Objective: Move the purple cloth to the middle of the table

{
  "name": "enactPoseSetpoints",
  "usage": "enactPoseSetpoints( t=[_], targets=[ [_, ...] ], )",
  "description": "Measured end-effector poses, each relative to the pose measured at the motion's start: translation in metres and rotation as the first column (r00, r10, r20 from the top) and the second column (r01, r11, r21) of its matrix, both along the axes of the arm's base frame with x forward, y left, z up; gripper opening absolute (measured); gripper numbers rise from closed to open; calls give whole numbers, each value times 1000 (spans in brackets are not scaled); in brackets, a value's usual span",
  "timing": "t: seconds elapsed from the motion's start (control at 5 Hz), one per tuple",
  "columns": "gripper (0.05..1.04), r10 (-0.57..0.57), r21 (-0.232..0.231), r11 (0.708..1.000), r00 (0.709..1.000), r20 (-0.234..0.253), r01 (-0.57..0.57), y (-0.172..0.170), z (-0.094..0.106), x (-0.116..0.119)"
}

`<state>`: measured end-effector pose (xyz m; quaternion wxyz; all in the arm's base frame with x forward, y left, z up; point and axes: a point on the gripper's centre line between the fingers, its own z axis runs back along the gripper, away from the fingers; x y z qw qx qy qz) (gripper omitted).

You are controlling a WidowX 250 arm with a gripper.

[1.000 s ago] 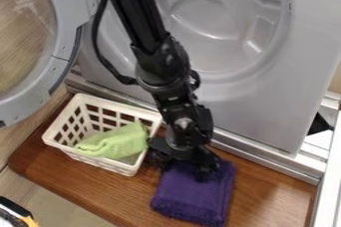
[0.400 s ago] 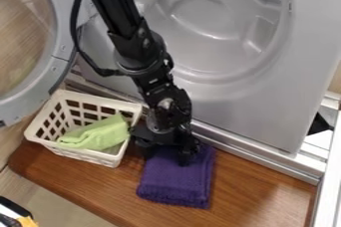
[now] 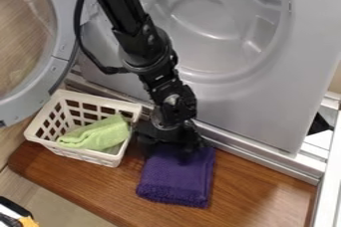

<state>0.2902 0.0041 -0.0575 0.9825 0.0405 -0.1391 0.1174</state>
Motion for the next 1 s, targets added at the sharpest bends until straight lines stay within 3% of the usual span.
enactPoseSetpoints(
  t=[0.4, 0.8, 1.0],
  targets=[
    [1001, -39, 5, 999, 996, 84, 39, -9, 28, 11],
    [1001, -85, 43, 996, 978, 188, 78, -12, 66, 13],
    [1001, -80, 42, 996, 979, 189, 74, -12, 66, 12]
  ],
)
